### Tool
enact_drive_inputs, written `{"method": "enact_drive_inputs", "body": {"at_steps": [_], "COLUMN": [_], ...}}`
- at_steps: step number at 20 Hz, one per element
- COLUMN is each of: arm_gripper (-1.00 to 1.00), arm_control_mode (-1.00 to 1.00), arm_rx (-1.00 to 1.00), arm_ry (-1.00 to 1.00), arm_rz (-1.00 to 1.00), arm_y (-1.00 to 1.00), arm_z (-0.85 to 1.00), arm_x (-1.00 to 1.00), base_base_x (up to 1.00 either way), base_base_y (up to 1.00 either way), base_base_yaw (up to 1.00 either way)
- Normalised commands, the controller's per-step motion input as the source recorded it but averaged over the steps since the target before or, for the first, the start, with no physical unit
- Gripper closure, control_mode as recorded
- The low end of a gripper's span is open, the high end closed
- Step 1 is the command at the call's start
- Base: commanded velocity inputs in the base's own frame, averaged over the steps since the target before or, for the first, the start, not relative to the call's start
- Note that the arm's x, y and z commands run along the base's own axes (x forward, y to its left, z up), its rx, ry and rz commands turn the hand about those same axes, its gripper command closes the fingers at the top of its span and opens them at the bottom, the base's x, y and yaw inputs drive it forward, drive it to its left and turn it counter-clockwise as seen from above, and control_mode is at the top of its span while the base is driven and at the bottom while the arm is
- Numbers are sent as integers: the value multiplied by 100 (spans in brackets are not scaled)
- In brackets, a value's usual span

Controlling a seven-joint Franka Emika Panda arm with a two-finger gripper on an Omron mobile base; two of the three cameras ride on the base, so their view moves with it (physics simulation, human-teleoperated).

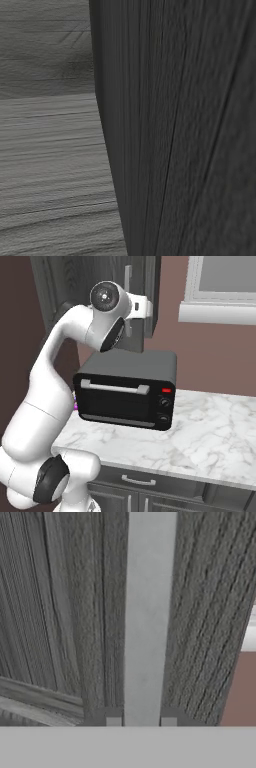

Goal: Pick the dish brush and spray from the cabinet and place them on the counter.

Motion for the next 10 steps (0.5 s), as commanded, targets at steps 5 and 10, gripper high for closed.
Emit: {"method": "enact_drive_inputs", "body": {"at_steps": [5, 10], "arm_gripper": [100, 100], "arm_control_mode": [-100, -100], "arm_rx": [-5, -1], "arm_ry": [0, 2], "arm_rz": [-15, -16], "arm_y": [29, 35], "arm_z": [-6, -6], "arm_x": [-47, -47], "base_base_x": [0, 0], "base_base_y": [0, 0], "base_base_yaw": [0, 0]}}
